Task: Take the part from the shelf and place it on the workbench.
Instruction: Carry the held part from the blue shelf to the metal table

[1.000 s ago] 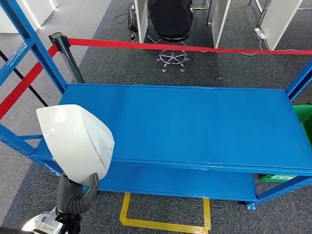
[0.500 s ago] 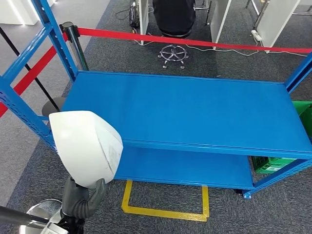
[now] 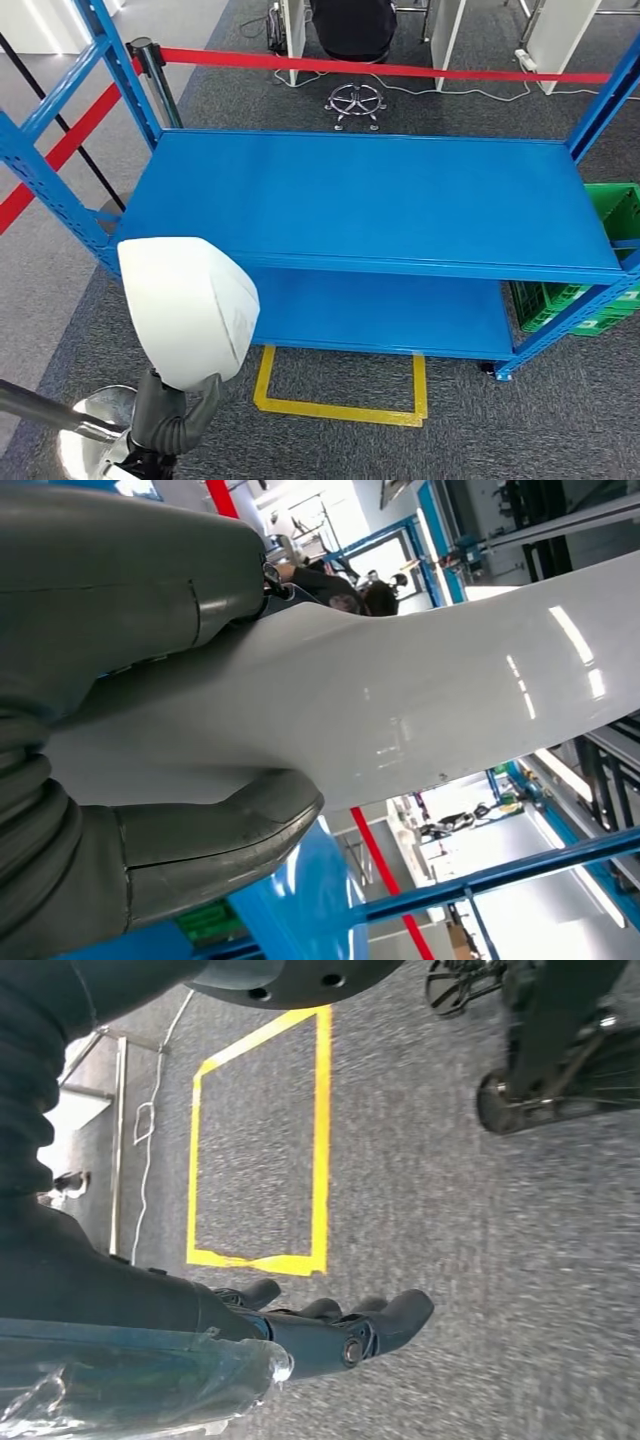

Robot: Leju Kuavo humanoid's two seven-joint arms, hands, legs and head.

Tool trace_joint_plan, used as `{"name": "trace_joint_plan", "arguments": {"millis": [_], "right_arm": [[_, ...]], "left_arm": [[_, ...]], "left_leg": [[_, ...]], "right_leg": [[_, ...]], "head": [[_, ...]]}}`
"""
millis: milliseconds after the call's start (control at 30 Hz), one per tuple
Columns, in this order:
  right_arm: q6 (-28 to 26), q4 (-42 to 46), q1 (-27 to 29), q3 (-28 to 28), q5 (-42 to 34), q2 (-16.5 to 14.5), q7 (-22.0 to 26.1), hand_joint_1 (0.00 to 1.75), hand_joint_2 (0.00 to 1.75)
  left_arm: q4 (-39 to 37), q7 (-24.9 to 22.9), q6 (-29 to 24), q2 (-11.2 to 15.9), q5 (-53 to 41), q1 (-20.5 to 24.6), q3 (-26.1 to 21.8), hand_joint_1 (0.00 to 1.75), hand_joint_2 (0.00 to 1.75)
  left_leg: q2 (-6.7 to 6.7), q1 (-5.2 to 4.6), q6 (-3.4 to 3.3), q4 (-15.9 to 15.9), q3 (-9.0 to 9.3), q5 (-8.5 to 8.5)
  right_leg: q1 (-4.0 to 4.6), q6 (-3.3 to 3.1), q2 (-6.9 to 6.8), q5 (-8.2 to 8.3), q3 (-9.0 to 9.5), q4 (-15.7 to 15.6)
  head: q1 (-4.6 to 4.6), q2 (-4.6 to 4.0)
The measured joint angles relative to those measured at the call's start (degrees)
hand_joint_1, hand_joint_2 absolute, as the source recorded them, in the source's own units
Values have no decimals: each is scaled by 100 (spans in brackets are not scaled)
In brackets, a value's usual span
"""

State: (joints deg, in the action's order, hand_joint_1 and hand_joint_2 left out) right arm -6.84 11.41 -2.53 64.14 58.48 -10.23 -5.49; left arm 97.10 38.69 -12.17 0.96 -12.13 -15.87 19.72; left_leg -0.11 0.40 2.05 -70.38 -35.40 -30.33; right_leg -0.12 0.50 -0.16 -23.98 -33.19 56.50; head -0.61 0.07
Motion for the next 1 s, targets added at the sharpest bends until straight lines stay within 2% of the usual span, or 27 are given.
{"name": "trace_joint_plan", "arguments": {"millis": [33,100,133,167,200,233,267,300,367,400,433,467,500,533,567,600,633,667,733,767,800,833,867,900,933,967,1000], "right_arm": [[-8,2,-3,2,13,-1,-2,0,175],[-23,8,-12,3,41,-2,-3,0,175],[-30,11,-18,4,52,-2,-4,0,175],[-33,13,-19,5,60,-2,-4,0,175],[-37,13,-12,8,62,-2,-6,0,175],[-44,13,5,12,62,-2,-9,0,175],[-53,13,26,17,60,-2,-14,0,175],[-67,13,46,22,56,-3,-20,0,175],[-90,13,56,28,47,-9,-26,0,175],[-97,13,51,29,44,-11,-26,0,175],[-99,13,46,30,43,-13,-26,0,175],[-101,13,43,31,42,-13,-26,0,175],[-103,13,42,31,42,-13,-26,0,175],[-105,14,38,31,41,-13,-26,0,175],[-107,16,28,31,40,-13,-26,0,175],[-110,19,11,31,39,-13,-25,0,175],[-116,21,-6,32,34,-13,-26,0,175],[-125,22,-18,38,25,-13,-29,0,175],[-139,22,-18,60,0,-16,-44,0,175],[-148,22,-15,78,-12,-19,-51,0,175],[-154,22,-15,95,-19,-22,-57,0,175],[-161,22,-18,109,-24,-24,-60,0,175],[-170,22,-20,123,-26,-23,-61,0,175],[-179,22,-23,136,-26,-23,-61,0,175],[-188,22,-25,148,-28,-23,-61,0,175],[-197,22,-25,158,-33,-23,-56,0,175],[-202,22,-26,168,-42,-24,-39,0,175]], "left_arm": [[-6,0,-6,0,-15,14,17,175,175],[-11,0,-14,-5,-4,61,70,175,175],[-13,0,-17,-8,8,85,97,175,175],[-17,0,-19,-10,20,98,118,175,175],[-26,0,-17,-11,33,100,131,175,175],[-37,0,-7,-11,48,96,141,175,175],[-50,0,13,-11,62,92,153,175,175],[-65,0,40,-14,77,92,168,175,175],[-101,0,89,-20,97,94,200,175,175],[-122,0,103,-22,109,95,211,175,175],[-143,0,108,-22,119,96,221,175,175],[-162,0,110,-22,126,96,229,175,175],[-179,0,111,-22,131,96,238,175,175],[-194,0,111,-22,132,97,247,175,175],[-205,0,111,-25,132,98,256,175,175],[-213,0,111,-28,135,102,265,175,175],[-222,0,114,-35,142,111,273,175,175],[-235,0,119,-44,150,126,282,175,175],[-271,0,129,-62,165,154,302,175,175],[-291,0,129,-68,172,165,309,175,175],[-310,0,124,-71,177,178,313,175,175],[-334,0,118,-72,188,199,316,175,175],[-361,0,113,-73,204,228,319,175,175],[-391,0,110,-75,226,260,322,175,175],[-424,0,111,-78,247,288,323,175,175],[-455,0,112,-81,261,313,324,175,175],[-483,0,113,-87,271,340,324,175,175]], "left_leg": [[0,19,12,305,258,139],[-13,36,-5,1101,803,139],[-23,30,-36,1377,954,70],[-33,10,-85,1525,996,24],[-33,-2,-143,1545,943,31],[-28,-11,-192,1534,876,79],[-21,-14,-244,1529,814,137],[-13,-14,-287,1528,749,203],[-4,-35,-333,1524,609,333],[1,-52,-342,1519,527,399],[5,-69,-347,1512,441,463],[8,-84,-349,1505,356,526],[7,-96,-348,1498,276,588],[4,-105,-342,1494,208,648],[1,-118,-330,1490,154,703],[0,-128,-313,1485,116,756],[2,-132,-290,1484,92,810],[5,-130,-262,1485,75,862],[5,-116,-199,1481,42,922],[2,-110,-163,1426,6,823],[-1,-103,-128,1279,-51,608],[-2,-88,-96,1019,-130,296],[0,-73,-67,667,-216,-24],[0,-57,-44,288,-288,-244],[0,-45,-26,-10,-320,-310],[0,-35,-12,-166,-286,-227],[0,-23,-3,-136,-163,-46]], "right_leg": [[-2,29,0,43,-72,29],[6,95,8,126,-191,102],[10,127,11,180,-244,125],[7,155,13,240,-295,135],[-7,184,15,295,-342,130],[-25,210,15,269,-392,145],[-37,235,16,129,-448,232],[-42,256,17,-118,-521,434],[-39,275,17,-713,-685,1130],[-36,273,17,-883,-737,1492],[-30,260,17,-910,-725,1731],[-18,237,17,-808,-622,1793],[-1,205,18,-634,-415,1652],[22,168,19,-481,-118,1329],[46,128,20,-443,229,880],[62,110,20,-492,543,422],[78,100,23,-572,742,87],[91,93,24,-641,832,-107],[91,54,14,-573,762,-157],[83,15,3,-512,708,-159],[70,-22,-8,-437,638,-168],[62,-48,-17,-360,567,-170],[62,-65,-18,-282,477,-165],[62,-67,-21,-202,380,-155],[62,-61,-22,-125,279,-140],[62,-49,-25,-55,164,-118],[59,-34,-26,11,49,-87]], "head": [[-1,0],[5,0],[8,0],[14,0],[16,0],[17,0],[21,0],[27,0],[43,0],[47,0],[49,0],[49,0],[49,0],[49,0],[49,0],[46,0],[44,0],[43,0],[45,0],[38,0],[28,0],[20,0],[10,0],[8,0],[9,0],[8,0],[8,0]]}}
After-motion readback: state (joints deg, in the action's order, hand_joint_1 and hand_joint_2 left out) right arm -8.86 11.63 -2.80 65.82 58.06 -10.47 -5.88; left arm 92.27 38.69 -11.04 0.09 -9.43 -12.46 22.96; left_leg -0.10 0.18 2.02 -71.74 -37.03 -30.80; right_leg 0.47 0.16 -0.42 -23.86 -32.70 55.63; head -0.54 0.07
